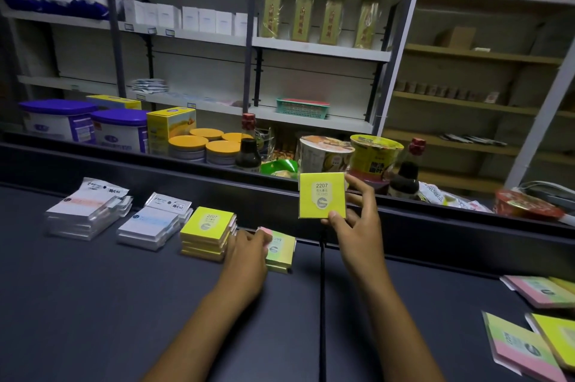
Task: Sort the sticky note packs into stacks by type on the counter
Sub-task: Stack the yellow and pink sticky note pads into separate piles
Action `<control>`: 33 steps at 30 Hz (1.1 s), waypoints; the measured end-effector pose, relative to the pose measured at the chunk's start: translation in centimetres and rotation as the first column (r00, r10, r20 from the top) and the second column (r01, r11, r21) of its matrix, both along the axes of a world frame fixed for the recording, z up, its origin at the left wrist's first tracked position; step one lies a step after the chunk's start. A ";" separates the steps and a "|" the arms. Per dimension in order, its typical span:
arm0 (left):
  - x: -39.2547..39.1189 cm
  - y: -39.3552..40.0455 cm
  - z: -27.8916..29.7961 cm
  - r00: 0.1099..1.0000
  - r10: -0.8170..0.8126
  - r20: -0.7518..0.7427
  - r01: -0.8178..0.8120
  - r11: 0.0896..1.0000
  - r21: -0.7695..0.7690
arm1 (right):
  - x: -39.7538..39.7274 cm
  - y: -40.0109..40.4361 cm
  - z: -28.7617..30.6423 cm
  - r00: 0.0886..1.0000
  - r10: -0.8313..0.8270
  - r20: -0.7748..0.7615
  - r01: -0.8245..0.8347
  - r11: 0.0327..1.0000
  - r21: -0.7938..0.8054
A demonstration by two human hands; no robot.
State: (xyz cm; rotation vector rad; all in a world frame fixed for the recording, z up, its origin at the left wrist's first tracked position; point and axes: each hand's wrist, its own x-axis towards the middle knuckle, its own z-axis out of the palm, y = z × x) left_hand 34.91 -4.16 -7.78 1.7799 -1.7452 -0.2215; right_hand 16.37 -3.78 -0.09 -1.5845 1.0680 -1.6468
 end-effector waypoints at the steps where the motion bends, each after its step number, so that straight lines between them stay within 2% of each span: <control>1: -0.1 0.1 0.0 1.000 0.007 0.028 -0.007 1.000 0.001 | 0.0 0.0 -0.1 1.000 0.001 -0.007 -0.001 1.000 0.003; 7: -0.2 0.9 0.1 0.998 0.006 0.067 -0.002 0.998 -0.062 | 0.3 0.0 -1.0 1.000 -0.002 -0.029 0.002 1.000 0.007; 9: 0.2 1.1 0.5 0.993 -0.014 0.121 0.031 0.990 -0.139 | 0.6 0.0 -1.3 0.999 -0.003 -0.041 0.004 1.000 0.014; 13: 2.1 2.0 2.9 0.990 -0.055 0.129 0.091 0.952 -0.294 | 1.5 0.2 -1.5 0.999 0.000 -0.033 0.001 0.999 0.036; 16: 5.5 2.2 5.0 0.985 -0.013 0.173 0.076 0.931 -0.358 | 3.0 0.4 -1.1 1.000 0.018 -0.005 -0.018 0.999 0.042; 20: 11.4 1.9 6.4 0.962 0.090 0.258 0.011 0.931 -0.364 | 6.2 0.7 -0.6 0.997 0.070 0.035 -0.072 0.996 0.052; 25: 16.6 0.9 6.3 0.943 0.171 0.286 -0.052 0.923 -0.380 | 11.1 0.9 -0.3 0.992 0.117 0.050 -0.121 0.990 0.073; 33: 19.2 0.0 3.6 0.957 0.196 0.213 -0.092 0.904 -0.418 | 16.2 -0.1 -1.6 0.992 0.123 0.000 -0.122 0.984 0.129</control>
